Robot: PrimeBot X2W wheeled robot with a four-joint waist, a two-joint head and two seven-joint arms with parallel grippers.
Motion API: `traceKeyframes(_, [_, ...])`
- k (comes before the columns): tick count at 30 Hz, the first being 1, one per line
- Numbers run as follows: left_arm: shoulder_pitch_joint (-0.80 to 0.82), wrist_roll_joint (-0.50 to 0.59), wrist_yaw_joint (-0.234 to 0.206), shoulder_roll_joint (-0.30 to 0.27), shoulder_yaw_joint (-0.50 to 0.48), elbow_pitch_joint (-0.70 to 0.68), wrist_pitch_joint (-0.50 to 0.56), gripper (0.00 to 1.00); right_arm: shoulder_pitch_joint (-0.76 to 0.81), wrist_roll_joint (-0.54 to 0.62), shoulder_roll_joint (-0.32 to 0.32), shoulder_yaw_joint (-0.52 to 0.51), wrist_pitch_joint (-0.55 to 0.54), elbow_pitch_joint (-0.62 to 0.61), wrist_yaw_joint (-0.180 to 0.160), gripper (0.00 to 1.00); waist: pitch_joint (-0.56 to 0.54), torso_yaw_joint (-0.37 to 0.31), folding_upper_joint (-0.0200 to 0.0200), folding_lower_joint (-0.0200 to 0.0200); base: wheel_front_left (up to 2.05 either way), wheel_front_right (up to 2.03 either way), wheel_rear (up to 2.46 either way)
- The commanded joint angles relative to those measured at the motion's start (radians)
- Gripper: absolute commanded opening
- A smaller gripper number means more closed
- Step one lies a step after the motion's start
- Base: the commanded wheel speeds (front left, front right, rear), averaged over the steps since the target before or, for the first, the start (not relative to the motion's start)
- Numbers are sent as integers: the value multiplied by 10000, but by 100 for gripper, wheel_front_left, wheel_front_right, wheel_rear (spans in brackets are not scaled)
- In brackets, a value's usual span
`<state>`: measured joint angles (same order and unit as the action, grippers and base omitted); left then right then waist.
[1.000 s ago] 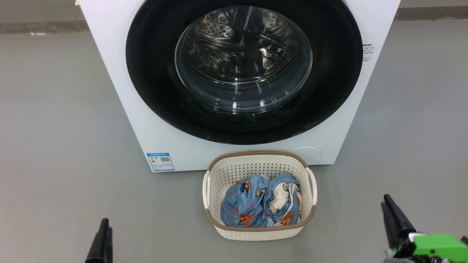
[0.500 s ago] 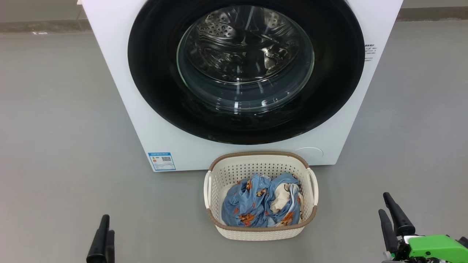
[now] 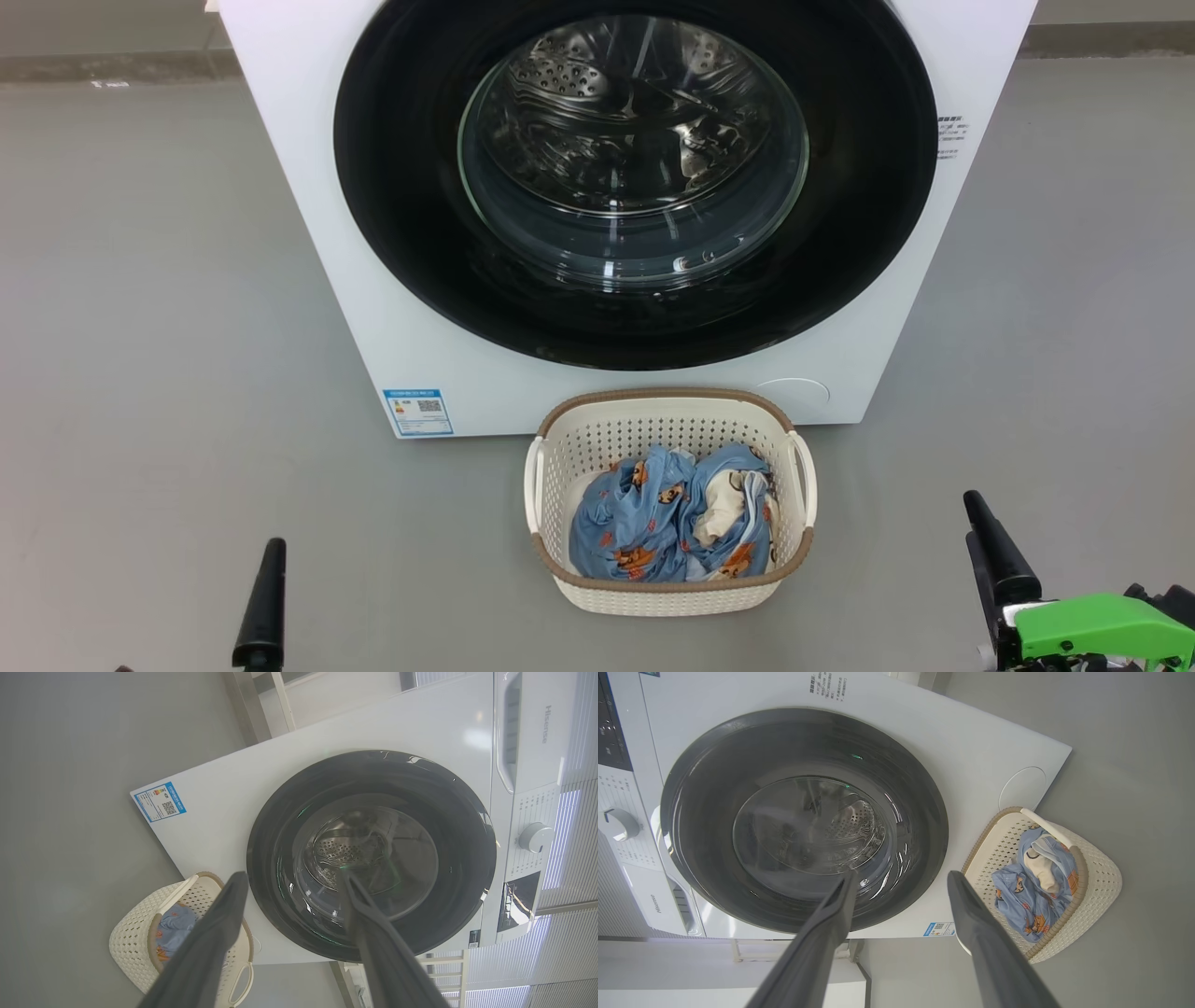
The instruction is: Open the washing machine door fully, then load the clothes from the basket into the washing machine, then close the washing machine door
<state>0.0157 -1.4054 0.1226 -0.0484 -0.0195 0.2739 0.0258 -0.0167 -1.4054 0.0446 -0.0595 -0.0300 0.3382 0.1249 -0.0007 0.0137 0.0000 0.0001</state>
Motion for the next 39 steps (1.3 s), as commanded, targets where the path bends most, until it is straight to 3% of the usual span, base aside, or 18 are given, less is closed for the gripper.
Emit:
traceKeyframes(1, [288,338,29,-193,-35,-368,-113,100,-502,368,194,143,140,-202,22,100,-1,6,0,-1,0,0,0])
traceKeyframes(15, [293,2462,37,-337,215,-455,-524,100,-673,2019,353,520,554,-113,27,100,45,32,0,-1,0,0,0])
traceKeyframes(39, [285,5185,49,-436,508,-655,-1202,100,-999,4730,758,1482,1235,271,36,100,23,24,0,-1,0,0,0])
